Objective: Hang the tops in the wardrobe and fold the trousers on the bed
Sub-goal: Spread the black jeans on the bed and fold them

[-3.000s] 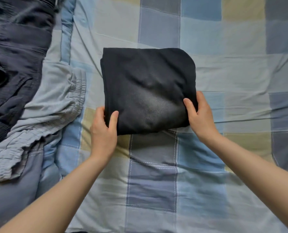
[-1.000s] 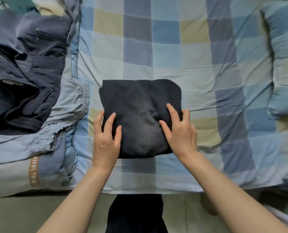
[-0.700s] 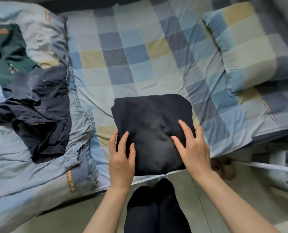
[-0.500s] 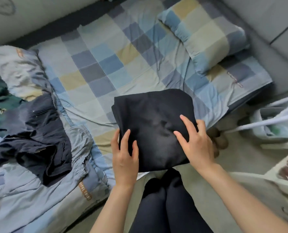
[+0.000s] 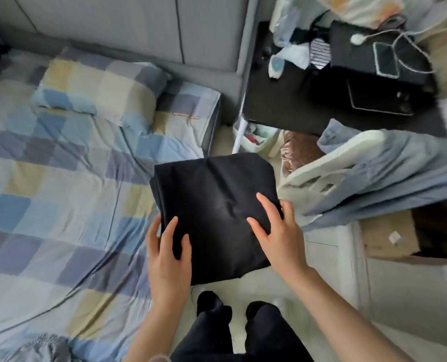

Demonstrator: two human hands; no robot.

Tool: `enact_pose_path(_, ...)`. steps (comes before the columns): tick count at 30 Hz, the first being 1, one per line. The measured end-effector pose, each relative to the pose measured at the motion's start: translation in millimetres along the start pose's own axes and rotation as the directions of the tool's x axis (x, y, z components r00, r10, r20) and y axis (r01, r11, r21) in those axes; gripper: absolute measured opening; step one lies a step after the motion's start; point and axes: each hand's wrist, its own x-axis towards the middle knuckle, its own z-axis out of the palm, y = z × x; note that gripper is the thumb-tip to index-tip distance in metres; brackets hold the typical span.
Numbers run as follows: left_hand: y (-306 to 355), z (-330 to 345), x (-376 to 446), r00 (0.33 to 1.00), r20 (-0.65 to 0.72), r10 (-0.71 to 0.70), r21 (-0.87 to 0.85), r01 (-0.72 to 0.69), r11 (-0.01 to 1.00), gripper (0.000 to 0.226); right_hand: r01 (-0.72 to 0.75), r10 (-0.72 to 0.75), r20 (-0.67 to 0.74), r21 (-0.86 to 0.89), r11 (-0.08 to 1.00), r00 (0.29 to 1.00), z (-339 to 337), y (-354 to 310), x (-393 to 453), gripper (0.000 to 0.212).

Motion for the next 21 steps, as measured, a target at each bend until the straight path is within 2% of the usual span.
enact_pose_path(4, 48.6, 52.5, -16.4, 0.971, 0.192, 0.142, -0.057, -0.133, 0.989, 0.042, -0.221, 0.215, -0.126, -0.034, 0.975, 0.968, -45.8, 66.1, -34.5, 0.051)
enact_pose_path(8, 94.9, 107.2, -40.4, 0.894, 0.33, 0.303, -0.112, -0.282, 0.953, 0.043, -0.396, 0.382, -0.216, -0.024, 0.918, 0.899, -84.6, 125.2, -74.2, 0.053)
enact_pose_path(12, 150.8, 163.5, -94.9, 0.765, 0.485, 0.423, -0.165, -0.395, 0.904, 0.042, -0.558, 0.528, -0.315, -0.006, 0.83, 0.788, -135.7, 189.7, -127.7, 0.052)
enact_pose_path(16, 192.8, 206.0, -142.6, 0.681, 0.565, 0.466, -0.202, -0.434, 0.878, 0.04, -0.644, 0.604, -0.355, 0.008, 0.765, 0.713, -173.0, 238.8, -168.2, 0.051)
enact_pose_path(21, 246.4, 274.8, -217.1, 0.541, 0.641, 0.545, -0.308, -0.468, 0.828, 0.04, -0.773, 0.714, -0.396, 0.017, 0.634, 0.577, -224.0, 314.2, -224.9, 0.051)
